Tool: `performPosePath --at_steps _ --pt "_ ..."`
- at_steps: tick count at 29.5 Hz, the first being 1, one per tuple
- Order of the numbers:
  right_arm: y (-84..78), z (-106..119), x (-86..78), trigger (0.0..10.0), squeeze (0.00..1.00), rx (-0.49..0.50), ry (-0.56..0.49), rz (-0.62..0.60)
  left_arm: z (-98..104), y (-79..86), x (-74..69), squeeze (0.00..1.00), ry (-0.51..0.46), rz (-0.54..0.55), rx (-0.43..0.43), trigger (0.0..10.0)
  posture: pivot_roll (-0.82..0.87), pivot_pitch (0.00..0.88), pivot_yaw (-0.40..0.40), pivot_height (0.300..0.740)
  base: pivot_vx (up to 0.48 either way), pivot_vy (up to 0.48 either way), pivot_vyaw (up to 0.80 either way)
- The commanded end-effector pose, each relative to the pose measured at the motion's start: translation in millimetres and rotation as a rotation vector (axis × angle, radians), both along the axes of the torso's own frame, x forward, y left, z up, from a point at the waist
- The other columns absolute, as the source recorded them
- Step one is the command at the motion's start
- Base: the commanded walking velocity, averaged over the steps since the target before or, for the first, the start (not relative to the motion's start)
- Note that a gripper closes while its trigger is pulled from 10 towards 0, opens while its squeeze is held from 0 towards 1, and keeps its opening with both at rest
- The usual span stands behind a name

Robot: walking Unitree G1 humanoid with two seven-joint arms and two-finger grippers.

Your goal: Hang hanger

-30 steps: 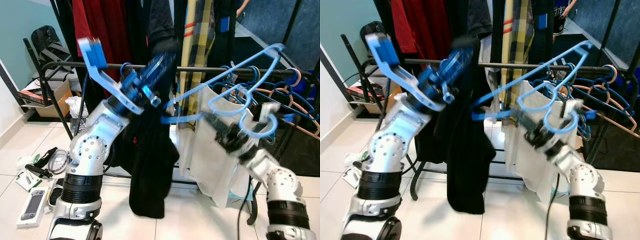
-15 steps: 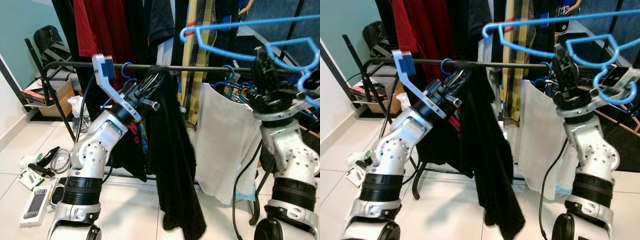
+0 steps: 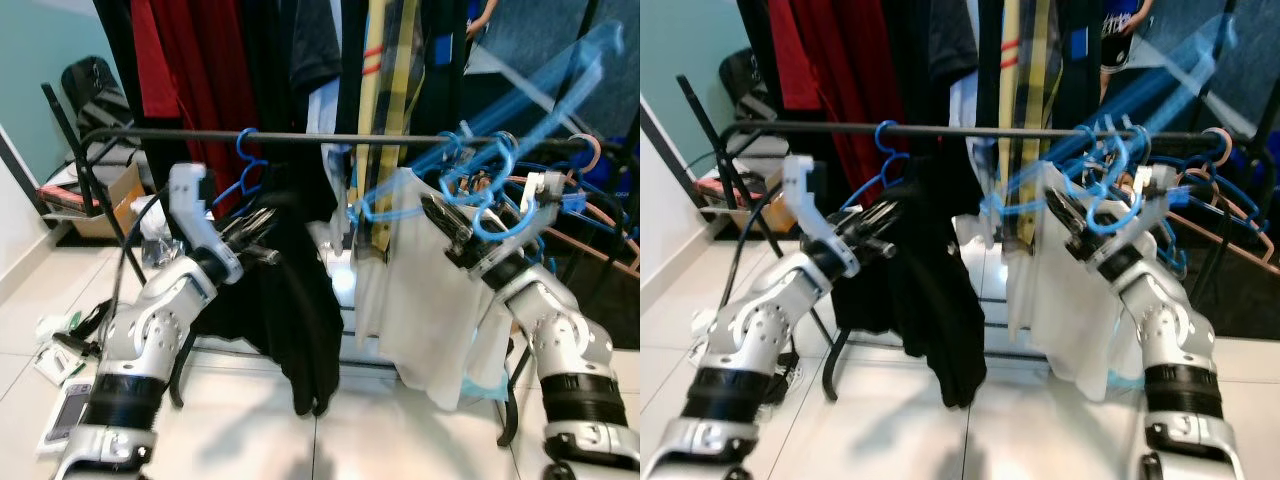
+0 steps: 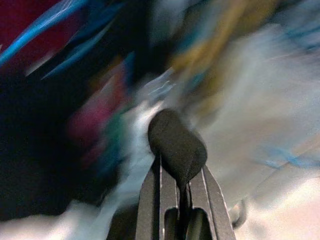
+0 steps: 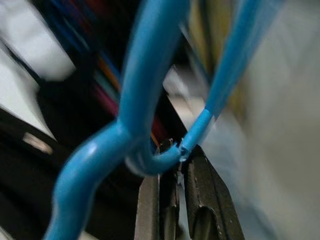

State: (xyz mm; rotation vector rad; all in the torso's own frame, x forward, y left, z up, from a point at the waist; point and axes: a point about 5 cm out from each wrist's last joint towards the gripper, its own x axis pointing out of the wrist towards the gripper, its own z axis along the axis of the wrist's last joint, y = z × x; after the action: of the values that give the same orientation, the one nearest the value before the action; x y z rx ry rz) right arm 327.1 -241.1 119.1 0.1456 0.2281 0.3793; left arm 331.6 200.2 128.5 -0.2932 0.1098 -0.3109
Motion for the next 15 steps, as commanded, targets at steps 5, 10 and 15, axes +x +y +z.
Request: performPosePath --at_steps 5,10,15 --pt "0.0 -42.3 -15.7 10.0 0.0 -0.27 0.125 0.04 -53.1 26.5 -19.6 0.0 0.173 0.131 0.067 10.0 -0.08 0.0 0.041 0.74 0.0 0.0 0.0" --pt "-3.4 -67.5 -30.6 10.0 0.0 -0.505 0.196 0.138 -78.5 28.1 -33.4 0.0 0.261 0.155 0.074 10.0 -0.08 0.0 0.036 0.74 0.0 0.0 0.3" --pt "-3.0 -96.3 -46.8 10.0 0.0 -0.626 0.296 0.203 -96.3 23.8 -37.9 0.0 0.323 0.15 0.104 10.0 -0.08 0.0 0.028 0.74 0.0 0.0 0.78"
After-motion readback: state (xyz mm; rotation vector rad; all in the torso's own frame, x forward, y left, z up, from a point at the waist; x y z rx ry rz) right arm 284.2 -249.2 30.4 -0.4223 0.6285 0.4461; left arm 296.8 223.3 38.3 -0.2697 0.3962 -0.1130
